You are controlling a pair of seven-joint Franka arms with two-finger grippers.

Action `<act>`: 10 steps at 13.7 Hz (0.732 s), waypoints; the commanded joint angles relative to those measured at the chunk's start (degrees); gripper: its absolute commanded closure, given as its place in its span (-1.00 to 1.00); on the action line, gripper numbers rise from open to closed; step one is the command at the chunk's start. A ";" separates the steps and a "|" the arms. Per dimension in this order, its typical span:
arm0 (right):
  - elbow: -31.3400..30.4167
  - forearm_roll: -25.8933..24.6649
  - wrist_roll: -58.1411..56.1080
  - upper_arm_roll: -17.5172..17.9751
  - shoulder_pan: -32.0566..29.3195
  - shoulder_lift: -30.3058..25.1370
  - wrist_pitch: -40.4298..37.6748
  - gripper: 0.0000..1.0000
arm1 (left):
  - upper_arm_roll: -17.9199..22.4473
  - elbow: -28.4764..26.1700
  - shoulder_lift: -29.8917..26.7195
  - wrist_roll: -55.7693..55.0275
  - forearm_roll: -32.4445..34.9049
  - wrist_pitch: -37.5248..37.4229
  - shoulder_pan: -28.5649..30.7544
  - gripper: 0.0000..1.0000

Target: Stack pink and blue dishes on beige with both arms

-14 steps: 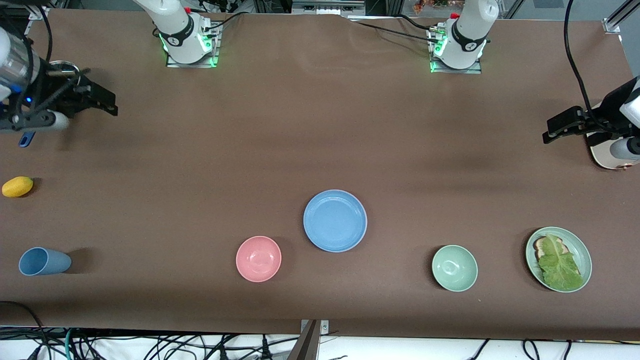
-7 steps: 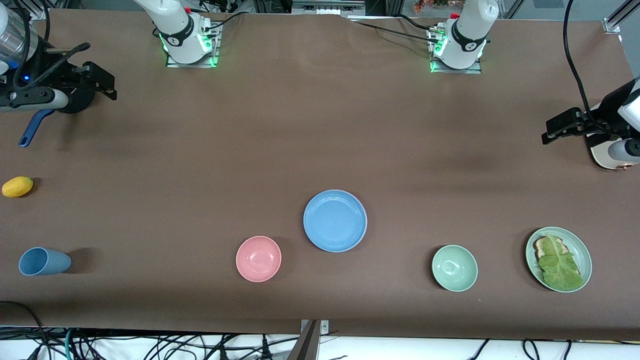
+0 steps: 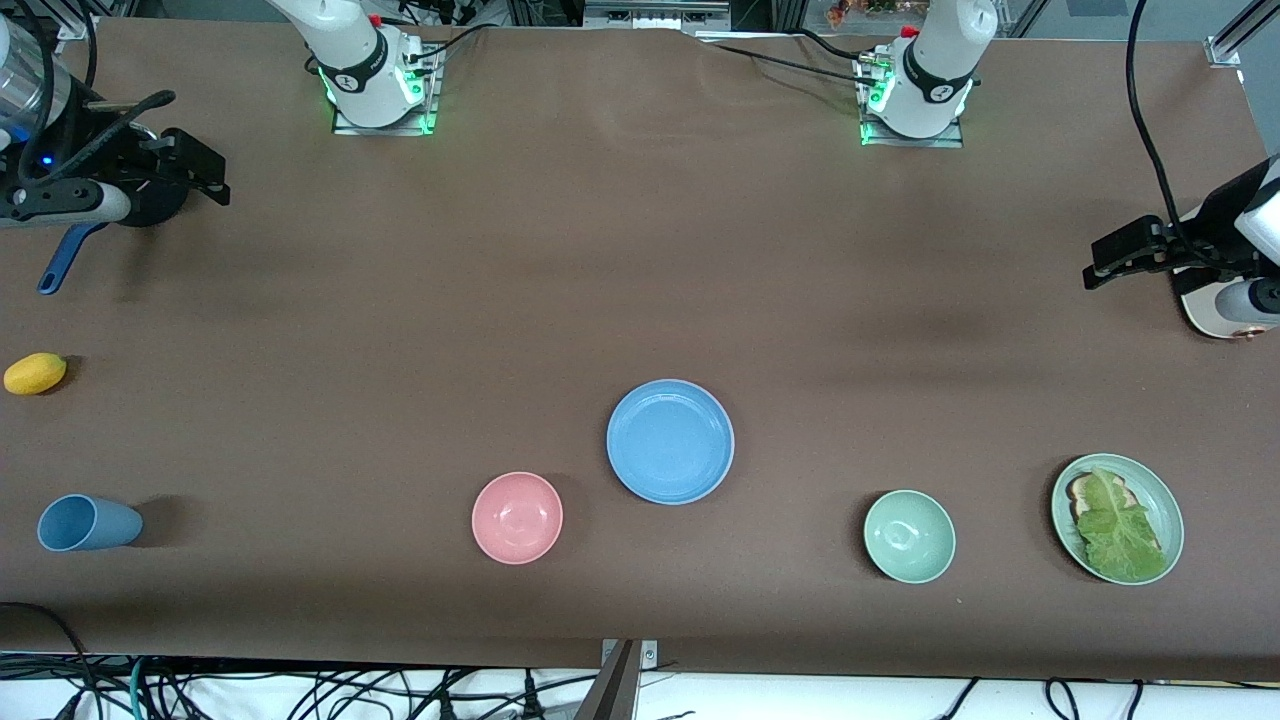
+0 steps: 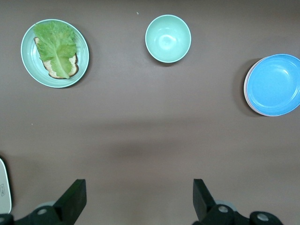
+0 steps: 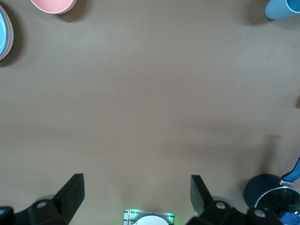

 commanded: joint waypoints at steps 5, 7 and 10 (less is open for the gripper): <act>1.77 -0.46 -1.22 0.65 -1.05 0.48 -0.52 -1.00 | -0.17 -0.44 -0.32 1.19 0.80 0.43 0.18 -1.00; 1.77 -0.47 -1.22 0.57 -1.05 0.21 -0.60 -1.00 | -0.17 -0.44 -0.32 1.19 0.72 0.43 0.18 -1.00; 1.77 -0.47 -1.31 0.57 -1.05 0.30 -0.96 -1.00 | -0.17 -0.44 -0.23 1.19 0.72 0.43 0.18 -1.00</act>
